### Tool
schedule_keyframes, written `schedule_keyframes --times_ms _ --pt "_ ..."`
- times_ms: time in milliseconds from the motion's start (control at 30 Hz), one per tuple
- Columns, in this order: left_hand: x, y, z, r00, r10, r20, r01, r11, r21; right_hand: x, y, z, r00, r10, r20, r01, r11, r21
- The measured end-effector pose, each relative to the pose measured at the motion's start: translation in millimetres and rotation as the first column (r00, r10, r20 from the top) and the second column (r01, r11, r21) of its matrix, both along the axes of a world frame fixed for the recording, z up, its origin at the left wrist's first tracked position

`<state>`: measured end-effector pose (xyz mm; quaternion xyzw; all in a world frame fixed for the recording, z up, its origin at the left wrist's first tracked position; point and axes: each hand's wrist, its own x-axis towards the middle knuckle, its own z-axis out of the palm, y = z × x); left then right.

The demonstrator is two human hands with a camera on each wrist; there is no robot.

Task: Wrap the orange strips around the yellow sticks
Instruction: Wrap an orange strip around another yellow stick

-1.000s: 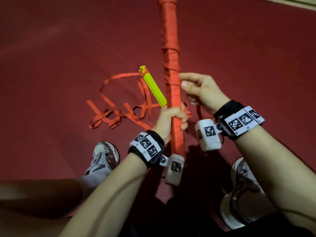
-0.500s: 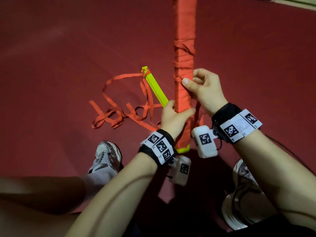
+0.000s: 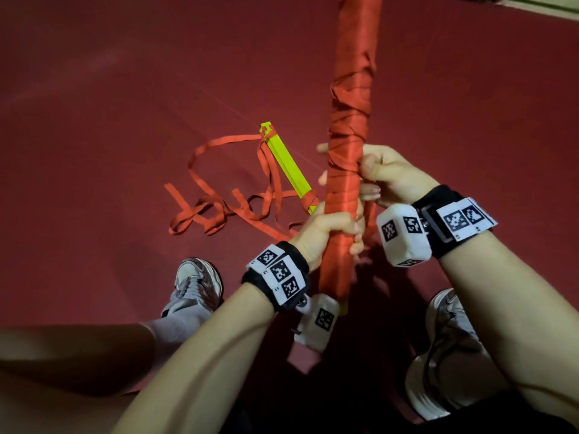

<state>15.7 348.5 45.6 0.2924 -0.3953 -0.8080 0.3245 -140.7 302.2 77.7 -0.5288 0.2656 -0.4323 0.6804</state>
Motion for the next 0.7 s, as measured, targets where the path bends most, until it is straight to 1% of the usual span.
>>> schedule_keyframes --times_ms 33,67,100,133,167,233,267,300,333,367,400,467,500,567,633,667,700 --pt "0.0 -0.4 -2.0 1.000 -0.001 0.013 0.001 0.999 0.033 -1.0 -0.2 -0.1 1.000 -0.018 -0.026 0.018 1.000 0.008" --pt "-0.2 -2.4 -3.5 0.999 0.027 0.045 -0.029 0.998 0.055 0.2 -0.7 0.4 0.996 -0.060 -0.071 0.061 0.998 0.011" --pt "-1.6 -4.6 -3.5 0.994 0.074 0.086 -0.079 0.995 0.063 2.5 -1.8 1.4 0.985 -0.125 -0.116 0.127 0.992 0.013" --pt "-3.7 -7.8 -4.4 0.978 0.143 0.150 -0.151 0.987 0.048 5.5 -4.3 0.6 0.960 -0.216 -0.179 0.219 0.976 -0.002" --pt "-7.2 -10.7 -4.8 0.950 0.224 0.220 -0.232 0.973 0.013 9.9 -6.0 -0.2 0.920 -0.311 -0.239 0.311 0.950 -0.039" --pt "-14.9 -12.9 -4.0 0.864 0.378 0.334 -0.371 0.925 -0.085 18.0 -9.3 -5.5 0.824 -0.464 -0.326 0.443 0.885 -0.141" --pt "-18.0 -12.9 -4.9 0.827 0.430 0.364 -0.413 0.902 -0.126 20.3 -10.6 -9.2 0.786 -0.511 -0.347 0.480 0.859 -0.177" --pt "-20.2 -12.3 -5.7 0.802 0.462 0.378 -0.436 0.886 -0.157 21.0 -11.1 -10.7 0.770 -0.532 -0.351 0.499 0.846 -0.188" --pt "-21.2 -11.7 -6.5 0.792 0.483 0.373 -0.451 0.875 -0.176 20.4 -11.7 -11.7 0.776 -0.535 -0.334 0.504 0.844 -0.182" --pt "-20.9 -10.8 -5.6 0.798 0.491 0.350 -0.458 0.871 -0.178 18.8 -11.7 -11.2 0.799 -0.520 -0.302 0.493 0.854 -0.168" --pt "-19.3 -10.5 -5.0 0.823 0.478 0.307 -0.453 0.878 -0.155 16.8 -11.8 -10.5 0.825 -0.500 -0.264 0.477 0.866 -0.150" --pt "-13.7 -10.6 -0.1 0.894 0.399 0.203 -0.390 0.917 -0.084 13.7 -11.3 -7.5 0.883 -0.434 -0.178 0.421 0.901 -0.104" --pt "-10.8 -10.8 2.0 0.924 0.346 0.161 -0.340 0.938 -0.061 12.3 -11.1 -6.3 0.915 -0.379 -0.141 0.373 0.925 -0.070" --pt "-4.9 -9.5 3.3 0.961 0.248 0.123 -0.244 0.969 -0.046 7.9 -11.8 -5.1 0.967 -0.236 -0.098 0.237 0.971 -0.004" --pt "0.0 -8.3 2.3 0.977 0.174 0.120 -0.170 0.984 -0.047 2.7 -11.0 -0.7 0.989 -0.108 -0.104 0.109 0.994 0.011" --pt "1.7 -8.1 1.5 0.980 0.153 0.124 -0.148 0.988 -0.050 0.3 -10.4 3.0 0.986 -0.078 -0.144 0.078 0.997 -0.005" --pt "2.6 -9.1 1.0 0.980 0.147 0.134 -0.140 0.988 -0.062 -0.3 -9.0 8.3 0.975 -0.088 -0.204 0.084 0.996 -0.028"
